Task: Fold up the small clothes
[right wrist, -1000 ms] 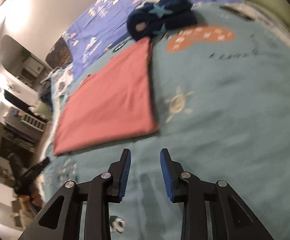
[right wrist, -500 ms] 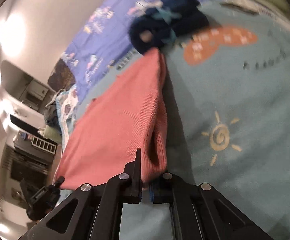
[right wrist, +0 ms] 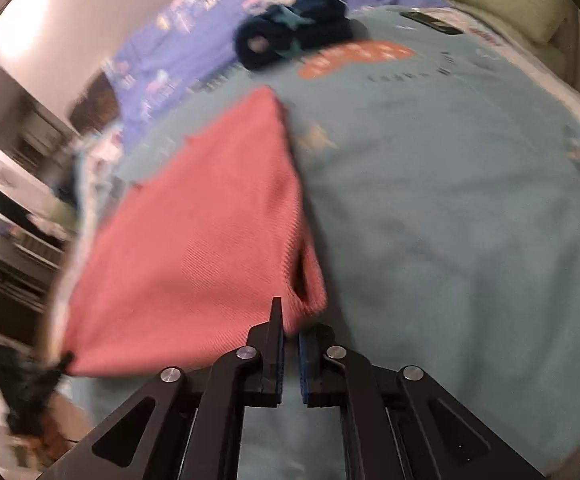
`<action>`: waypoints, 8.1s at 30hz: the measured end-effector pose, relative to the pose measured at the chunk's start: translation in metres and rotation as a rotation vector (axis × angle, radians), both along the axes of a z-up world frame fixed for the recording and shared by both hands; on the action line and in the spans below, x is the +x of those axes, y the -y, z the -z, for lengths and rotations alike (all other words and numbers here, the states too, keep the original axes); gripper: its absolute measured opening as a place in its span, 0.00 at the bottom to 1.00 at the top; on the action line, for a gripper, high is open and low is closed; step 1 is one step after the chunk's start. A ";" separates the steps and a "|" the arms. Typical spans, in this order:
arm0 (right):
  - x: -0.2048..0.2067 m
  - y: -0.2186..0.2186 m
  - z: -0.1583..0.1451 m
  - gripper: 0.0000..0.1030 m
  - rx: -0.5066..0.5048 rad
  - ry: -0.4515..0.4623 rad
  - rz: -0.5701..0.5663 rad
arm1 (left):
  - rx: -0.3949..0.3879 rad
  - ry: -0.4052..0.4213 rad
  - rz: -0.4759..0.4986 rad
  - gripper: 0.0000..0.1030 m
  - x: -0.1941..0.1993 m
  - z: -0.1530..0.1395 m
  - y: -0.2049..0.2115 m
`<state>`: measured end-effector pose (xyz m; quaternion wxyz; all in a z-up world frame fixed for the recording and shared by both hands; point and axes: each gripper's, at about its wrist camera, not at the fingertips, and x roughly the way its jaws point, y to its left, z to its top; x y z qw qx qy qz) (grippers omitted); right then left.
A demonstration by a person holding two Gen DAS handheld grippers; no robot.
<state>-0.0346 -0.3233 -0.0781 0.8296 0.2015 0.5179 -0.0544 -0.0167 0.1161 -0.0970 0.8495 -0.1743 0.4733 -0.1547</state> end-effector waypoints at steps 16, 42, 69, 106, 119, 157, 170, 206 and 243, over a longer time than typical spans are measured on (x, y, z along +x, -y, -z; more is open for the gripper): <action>0.007 -0.207 -0.044 0.45 -0.257 0.284 -0.613 | 0.107 0.154 -0.161 0.51 0.060 -0.034 -0.054; 0.016 -0.376 0.035 0.54 -0.559 0.351 -0.856 | -0.168 -0.048 0.102 0.61 0.174 0.018 -0.018; 0.040 -0.285 -0.028 0.10 -0.195 0.440 -0.544 | -0.035 0.006 0.135 0.12 0.185 -0.061 0.043; -0.012 -0.004 -0.002 0.10 0.178 0.391 -0.033 | 0.376 -0.007 0.449 0.20 0.183 -0.050 0.384; -0.045 0.046 0.009 0.26 0.188 0.345 0.122 | 0.395 0.225 0.330 0.38 0.172 -0.091 0.326; -0.014 -0.015 -0.011 0.23 0.009 0.299 -0.106 | 0.486 0.280 0.363 0.64 0.044 -0.034 0.246; -0.015 0.002 -0.010 0.30 0.029 0.261 -0.090 | 0.449 0.188 0.335 0.64 0.048 -0.017 0.235; 0.101 0.026 0.017 0.64 0.152 0.189 -0.280 | 0.229 0.103 0.317 0.89 0.128 0.000 0.227; 0.147 -0.003 0.007 0.20 0.115 0.270 -0.407 | 0.255 0.243 0.388 0.34 0.150 -0.023 0.253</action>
